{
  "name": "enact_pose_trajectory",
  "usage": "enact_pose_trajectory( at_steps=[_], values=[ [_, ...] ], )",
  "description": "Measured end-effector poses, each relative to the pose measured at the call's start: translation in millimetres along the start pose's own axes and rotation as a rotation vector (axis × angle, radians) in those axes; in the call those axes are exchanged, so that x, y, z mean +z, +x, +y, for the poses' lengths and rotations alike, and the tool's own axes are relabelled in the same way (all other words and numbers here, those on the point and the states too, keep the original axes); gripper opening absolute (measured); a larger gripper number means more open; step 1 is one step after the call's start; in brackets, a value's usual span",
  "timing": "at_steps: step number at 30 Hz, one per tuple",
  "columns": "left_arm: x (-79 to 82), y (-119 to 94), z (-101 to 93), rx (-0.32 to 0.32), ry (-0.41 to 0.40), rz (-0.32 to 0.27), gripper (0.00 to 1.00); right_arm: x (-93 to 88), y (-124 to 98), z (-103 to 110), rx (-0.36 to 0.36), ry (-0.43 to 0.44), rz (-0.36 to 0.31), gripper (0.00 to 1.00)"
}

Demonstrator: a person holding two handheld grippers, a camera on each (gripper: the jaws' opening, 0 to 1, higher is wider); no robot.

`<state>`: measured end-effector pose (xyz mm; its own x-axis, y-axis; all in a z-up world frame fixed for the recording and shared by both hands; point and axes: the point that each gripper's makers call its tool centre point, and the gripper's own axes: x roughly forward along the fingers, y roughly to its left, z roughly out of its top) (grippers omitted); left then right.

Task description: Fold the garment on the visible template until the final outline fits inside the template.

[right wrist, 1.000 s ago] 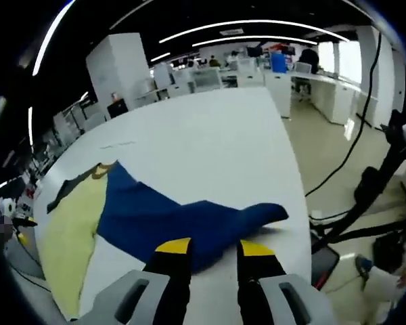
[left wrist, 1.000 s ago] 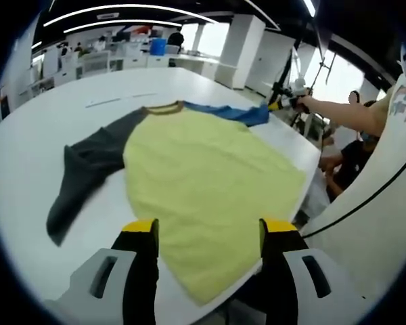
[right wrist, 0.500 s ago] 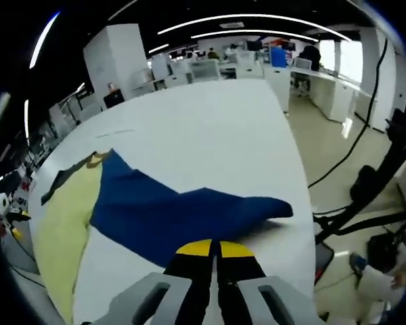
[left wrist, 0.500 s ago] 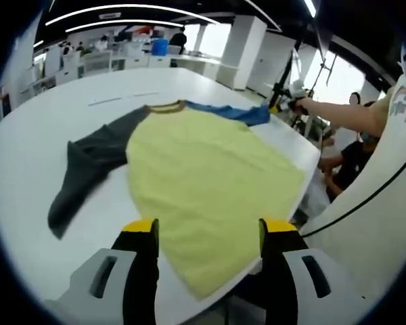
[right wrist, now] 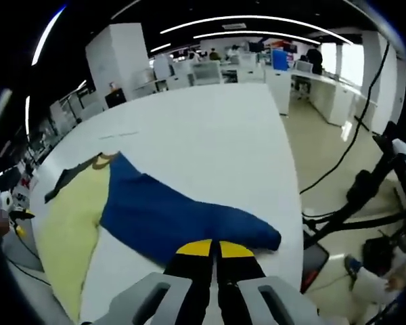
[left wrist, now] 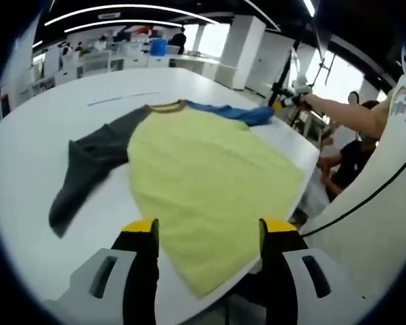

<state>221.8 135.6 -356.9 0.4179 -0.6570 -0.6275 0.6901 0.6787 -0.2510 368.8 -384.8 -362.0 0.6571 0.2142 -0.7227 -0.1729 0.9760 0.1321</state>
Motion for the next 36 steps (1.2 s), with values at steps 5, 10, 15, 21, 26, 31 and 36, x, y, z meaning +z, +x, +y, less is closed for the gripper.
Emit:
enact_pose_trajectory(
  at_steps=[5, 10, 15, 21, 26, 31, 36],
  values=[
    [-1.3, 1, -1.5, -0.008, 0.003, 0.005, 0.57, -22.9, 5, -3, -0.02, 0.006, 0.1, 0.0],
    [-0.3, 0, -2.2, -0.013, 0.004, 0.002, 0.57, -41.5, 12, -1, -0.022, 0.04, 0.149, 0.0],
    [-2.6, -4, 0.6, -0.008, 0.001, 0.003, 0.57, -45.1, 11, -2, -0.023, 0.088, 0.139, 0.05],
    [-5.5, -6, 1.8, -0.005, -0.001, 0.007, 0.57, -42.2, 11, 1, -0.009, 0.145, 0.116, 0.08],
    [-4.5, -7, 1.3, -0.007, 0.002, 0.001, 0.57, -44.9, 13, 3, -0.009, 0.146, 0.127, 0.05],
    [-6.3, -8, 1.8, -0.004, 0.006, 0.003, 0.57, -43.3, 12, 6, -0.005, 0.129, 0.132, 0.0],
    [-7.3, -10, 3.0, 0.001, 0.004, -0.001, 0.58, -37.1, 9, 6, -0.003, 0.117, 0.13, 0.0]
  ],
)
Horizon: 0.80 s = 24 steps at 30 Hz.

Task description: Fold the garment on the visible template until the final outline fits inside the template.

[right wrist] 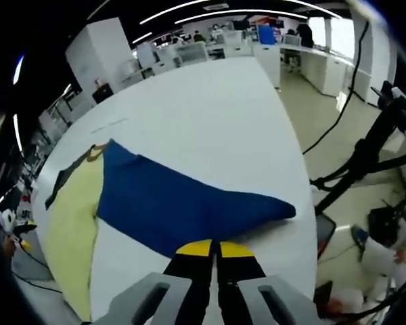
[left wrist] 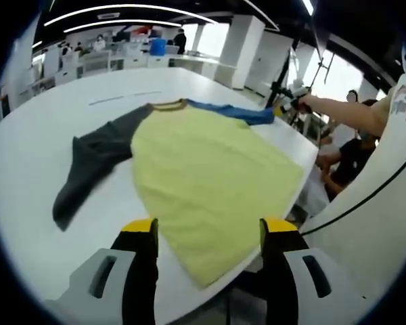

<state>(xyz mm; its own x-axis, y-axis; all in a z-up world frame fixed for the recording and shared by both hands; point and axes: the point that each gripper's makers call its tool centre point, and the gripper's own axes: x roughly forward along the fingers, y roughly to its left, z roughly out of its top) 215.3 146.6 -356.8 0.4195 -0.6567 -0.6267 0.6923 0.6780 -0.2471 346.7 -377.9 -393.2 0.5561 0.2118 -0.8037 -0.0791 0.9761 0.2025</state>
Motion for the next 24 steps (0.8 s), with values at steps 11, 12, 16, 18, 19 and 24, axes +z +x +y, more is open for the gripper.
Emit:
enact_pose_trajectory(
  at_steps=[11, 12, 16, 18, 19, 24],
  values=[
    [2.0, -2, 1.0, 0.012, 0.045, -0.02, 0.61, 16.6, -11, 8, 0.006, -0.03, -0.007, 0.0],
    [2.1, -3, 1.2, 0.013, 0.047, -0.023, 0.62, 17.8, -12, 9, 0.006, -0.035, -0.006, 0.0],
    [1.4, -5, 2.9, 0.019, 0.052, -0.032, 0.64, 22.6, -15, 13, 0.007, -0.045, -0.009, 0.0],
    [0.4, -5, 3.6, 0.02, 0.054, -0.032, 0.64, 25.4, -16, 16, 0.009, -0.052, -0.01, 0.0],
    [0.0, -6, 4.0, 0.021, 0.054, -0.032, 0.64, 26.6, -17, 17, 0.009, -0.057, -0.01, 0.0],
    [-1.5, -7, 5.1, 0.02, 0.051, -0.036, 0.64, 31.6, -19, 24, 0.014, -0.074, -0.009, 0.0]
  ],
)
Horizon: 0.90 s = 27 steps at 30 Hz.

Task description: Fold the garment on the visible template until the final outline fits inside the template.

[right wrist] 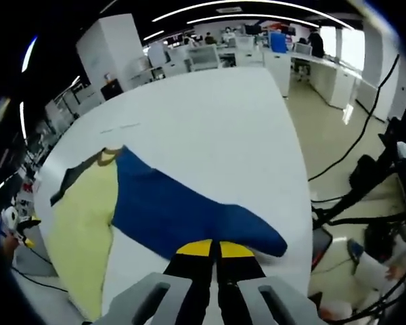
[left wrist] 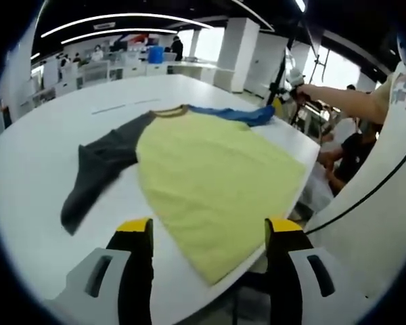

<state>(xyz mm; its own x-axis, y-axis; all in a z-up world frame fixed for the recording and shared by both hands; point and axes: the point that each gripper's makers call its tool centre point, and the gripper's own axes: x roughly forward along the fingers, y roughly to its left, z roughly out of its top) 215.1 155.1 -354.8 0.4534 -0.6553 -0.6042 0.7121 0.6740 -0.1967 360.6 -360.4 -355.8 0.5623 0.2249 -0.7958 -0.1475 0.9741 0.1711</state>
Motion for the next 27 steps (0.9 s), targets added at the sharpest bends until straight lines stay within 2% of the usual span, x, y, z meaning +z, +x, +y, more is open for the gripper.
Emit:
enact_pose_trajectory(
  at_steps=[15, 27],
  values=[
    [-2.8, -3, 4.0, -0.004, -0.01, -0.01, 0.63, 14.6, 1, 27, 0.026, -0.071, 0.02, 0.0],
    [-4.8, -7, 5.4, -0.006, -0.013, -0.013, 0.62, 17.7, 20, 59, 0.065, -0.124, 0.061, 0.0]
  ],
)
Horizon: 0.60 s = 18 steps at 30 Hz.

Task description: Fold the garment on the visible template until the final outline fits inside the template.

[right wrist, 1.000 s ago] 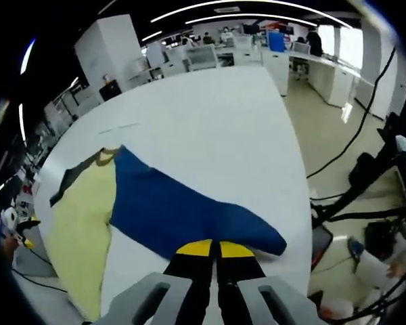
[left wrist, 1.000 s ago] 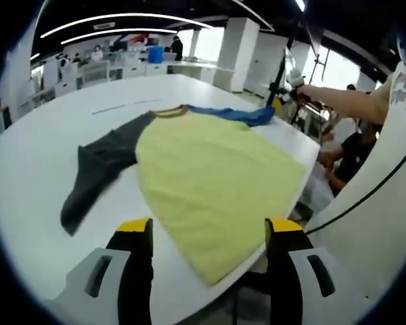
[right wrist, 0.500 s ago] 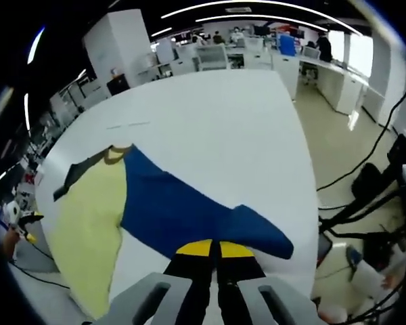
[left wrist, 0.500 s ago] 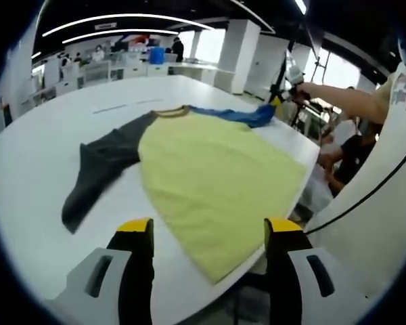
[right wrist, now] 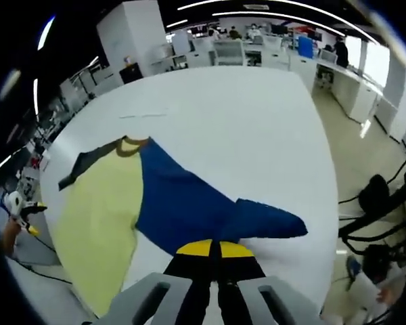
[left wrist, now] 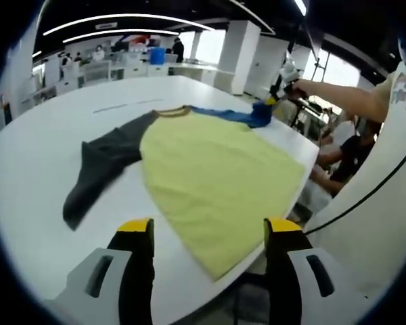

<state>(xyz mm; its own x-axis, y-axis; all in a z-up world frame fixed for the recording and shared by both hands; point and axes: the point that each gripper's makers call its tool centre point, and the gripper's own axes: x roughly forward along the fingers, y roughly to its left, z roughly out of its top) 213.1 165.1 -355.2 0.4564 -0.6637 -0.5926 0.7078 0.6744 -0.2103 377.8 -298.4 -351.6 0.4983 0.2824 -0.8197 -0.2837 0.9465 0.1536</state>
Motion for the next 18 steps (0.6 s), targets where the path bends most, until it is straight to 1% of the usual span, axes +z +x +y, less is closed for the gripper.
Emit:
enact_pose_trajectory(
  at_steps=[4, 8, 18],
  values=[
    [-0.3, 0, 0.0, -0.001, 0.001, 0.002, 0.62, 1.6, 9, 9, 0.017, 0.001, 0.008, 0.0],
    [-0.1, -1, 0.7, -0.001, 0.0, 0.001, 0.62, 3.4, 19, 23, 0.044, -0.001, 0.015, 0.0],
    [-1.3, -1, 1.6, 0.0, -0.003, 0.001, 0.62, 13.0, 31, 48, 0.095, -0.009, 0.018, 0.0]
  ],
)
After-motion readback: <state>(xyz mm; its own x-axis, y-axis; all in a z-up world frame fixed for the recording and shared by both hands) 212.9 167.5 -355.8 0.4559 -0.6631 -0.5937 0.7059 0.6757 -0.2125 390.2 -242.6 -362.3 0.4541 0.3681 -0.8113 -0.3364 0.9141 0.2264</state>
